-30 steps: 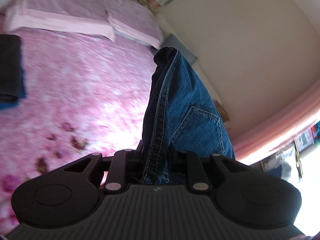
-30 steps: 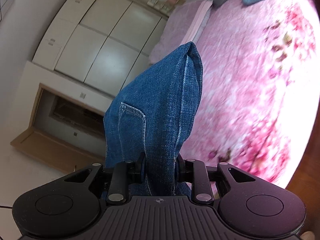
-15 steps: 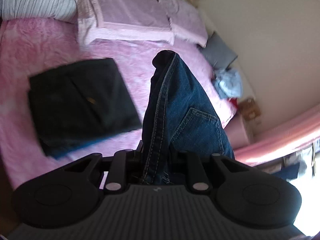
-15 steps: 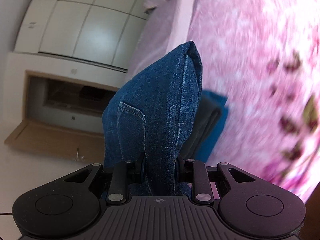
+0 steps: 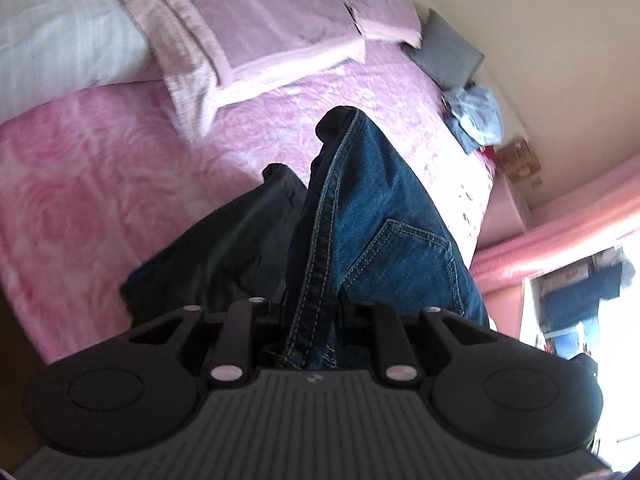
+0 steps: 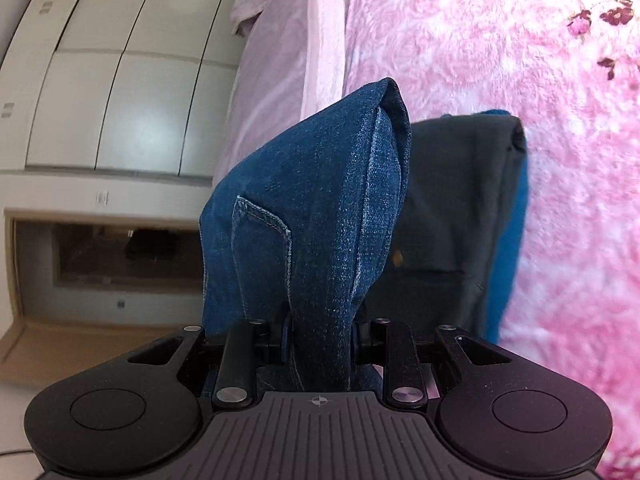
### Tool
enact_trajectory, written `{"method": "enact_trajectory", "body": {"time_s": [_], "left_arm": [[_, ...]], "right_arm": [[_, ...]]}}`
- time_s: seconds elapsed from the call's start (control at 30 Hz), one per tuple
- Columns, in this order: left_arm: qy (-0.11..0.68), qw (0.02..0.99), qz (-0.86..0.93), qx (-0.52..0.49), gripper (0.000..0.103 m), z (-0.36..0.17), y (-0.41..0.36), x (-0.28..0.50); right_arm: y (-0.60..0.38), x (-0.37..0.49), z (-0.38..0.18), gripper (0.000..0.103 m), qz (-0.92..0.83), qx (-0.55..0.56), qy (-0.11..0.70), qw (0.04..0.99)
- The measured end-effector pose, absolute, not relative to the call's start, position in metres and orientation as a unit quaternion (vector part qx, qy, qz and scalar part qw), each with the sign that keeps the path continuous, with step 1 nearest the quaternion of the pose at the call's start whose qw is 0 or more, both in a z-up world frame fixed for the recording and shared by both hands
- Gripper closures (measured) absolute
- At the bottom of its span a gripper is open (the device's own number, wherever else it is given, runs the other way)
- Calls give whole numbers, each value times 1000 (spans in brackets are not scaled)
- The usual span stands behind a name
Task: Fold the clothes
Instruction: 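Lower the folded jeans onto the dark folded garment with both grippers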
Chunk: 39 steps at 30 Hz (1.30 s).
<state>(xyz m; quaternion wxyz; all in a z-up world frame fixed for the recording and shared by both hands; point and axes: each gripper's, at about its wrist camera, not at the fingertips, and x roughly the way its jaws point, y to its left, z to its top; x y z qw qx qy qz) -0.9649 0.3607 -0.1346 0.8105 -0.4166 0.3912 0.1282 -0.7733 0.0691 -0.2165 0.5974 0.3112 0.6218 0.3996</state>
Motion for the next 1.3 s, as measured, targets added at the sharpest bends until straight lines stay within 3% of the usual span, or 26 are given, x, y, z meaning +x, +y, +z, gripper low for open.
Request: {"method": "enact_trajectory", "body": {"time_s": [0.5,0.67,0.83,1.03,1.2,1.27,1.3], "left_arm": [[457,790,42,-407,86,-222,410,-885],[468,793,73,-383,71,-253,415,-881],[406,803,139,-414,72,-237,426,-918],[371,792,209,-439,65,-211,420,-1002],[357,776,229,-467,63,-220,395,-1043],[361,774,240,-461,66,-227,391,-1043],[362,775,245,-457,68,-230,390,-1042]], "right_arm": [[90,-748,-265,77,284,361,637,619],[99,-745,-268,68,287,309,637,646],[99,-739,-261,56,314,258,638,654],[69,-765,-228,53,345,203,627,669],[72,-800,-214,54,383,189,631,647],[82,-809,-212,91,396,160,626,652],[88,-813,-211,95,402,136,619,661]]}}
